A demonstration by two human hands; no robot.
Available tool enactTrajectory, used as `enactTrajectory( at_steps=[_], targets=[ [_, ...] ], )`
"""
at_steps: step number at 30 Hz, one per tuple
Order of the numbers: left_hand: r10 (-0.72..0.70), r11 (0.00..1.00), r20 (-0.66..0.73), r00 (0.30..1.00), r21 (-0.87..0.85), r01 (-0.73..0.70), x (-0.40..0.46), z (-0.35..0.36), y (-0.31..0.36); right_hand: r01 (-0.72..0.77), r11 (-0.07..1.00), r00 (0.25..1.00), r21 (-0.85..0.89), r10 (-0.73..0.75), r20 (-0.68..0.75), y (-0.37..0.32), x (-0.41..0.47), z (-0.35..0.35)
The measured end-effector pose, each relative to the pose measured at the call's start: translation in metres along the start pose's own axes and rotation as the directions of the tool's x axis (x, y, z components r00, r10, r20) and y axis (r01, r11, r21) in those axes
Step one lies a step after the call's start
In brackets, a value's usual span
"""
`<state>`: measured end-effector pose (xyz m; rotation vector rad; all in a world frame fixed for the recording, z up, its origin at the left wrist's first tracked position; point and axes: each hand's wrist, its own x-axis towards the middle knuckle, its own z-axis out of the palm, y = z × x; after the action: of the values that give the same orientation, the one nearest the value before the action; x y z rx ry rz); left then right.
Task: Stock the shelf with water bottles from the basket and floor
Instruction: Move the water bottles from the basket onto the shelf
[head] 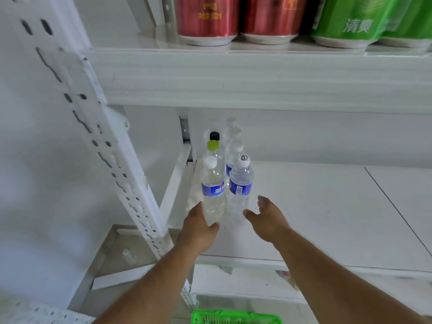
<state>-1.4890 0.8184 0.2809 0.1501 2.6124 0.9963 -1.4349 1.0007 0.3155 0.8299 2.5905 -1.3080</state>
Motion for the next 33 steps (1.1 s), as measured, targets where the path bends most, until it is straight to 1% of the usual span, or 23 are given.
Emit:
enactTrajectory(
  at_steps=[1, 3, 6, 8, 11, 14, 16, 19, 22, 26, 33],
  targets=[
    [0.004, 0.996, 0.028, 1.0, 0.085, -0.006, -0.007, -0.001, -0.001, 0.002, 0.999, 1.0, -0.042, -0.002, 0.007, 0.002, -0.009, -0.001],
    [0.017, 0.96, 0.096, 0.995, 0.276, -0.043, -0.022, -0.003, 0.0, 0.025, 0.983, 1.0, -0.183, -0.021, 0.019, 0.009, -0.027, -0.001],
    [0.076, 0.881, 0.16, 0.984, 0.452, -0.141, -0.045, -0.004, 0.0, 0.142, 0.886, 0.99, -0.442, -0.133, 0.05, 0.02, -0.054, 0.003],
    [0.109, 0.84, 0.172, 0.979, 0.511, -0.183, -0.062, -0.004, 0.002, 0.211, 0.8, 0.977, -0.561, -0.189, 0.099, 0.03, -0.069, 0.006],
    [0.121, 0.816, 0.173, 0.977, 0.544, -0.198, -0.092, 0.001, 0.005, 0.283, 0.693, 0.957, -0.663, -0.247, 0.151, 0.046, -0.094, 0.007],
    [0.124, 0.81, 0.158, 0.98, 0.554, -0.192, -0.126, 0.01, 0.007, 0.339, 0.622, 0.936, -0.706, -0.3, 0.185, 0.063, -0.123, 0.004],
    [0.106, 0.808, 0.15, 0.983, 0.563, -0.173, -0.152, 0.019, 0.007, 0.379, 0.593, 0.919, -0.71, -0.331, 0.214, 0.079, -0.145, 0.003],
    [0.112, 0.8, 0.13, 0.985, 0.576, -0.166, -0.197, 0.039, 0.005, 0.406, 0.597, 0.91, -0.691, -0.333, 0.247, 0.112, -0.18, 0.002],
    [0.126, 0.791, 0.132, 0.983, 0.585, -0.18, -0.238, 0.068, -0.002, 0.4, 0.617, 0.916, -0.678, -0.299, 0.268, 0.153, -0.211, 0.007],
    [0.054, 0.811, 0.193, 0.98, 0.563, -0.156, -0.275, 0.105, -0.02, 0.363, 0.693, 0.928, -0.622, -0.213, 0.304, 0.198, -0.246, 0.008],
    [-0.006, 0.84, 0.281, 0.96, 0.522, -0.148, -0.305, 0.151, -0.057, 0.26, 0.756, 0.944, -0.601, -0.068, 0.323, 0.254, -0.273, 0.02]
  ],
)
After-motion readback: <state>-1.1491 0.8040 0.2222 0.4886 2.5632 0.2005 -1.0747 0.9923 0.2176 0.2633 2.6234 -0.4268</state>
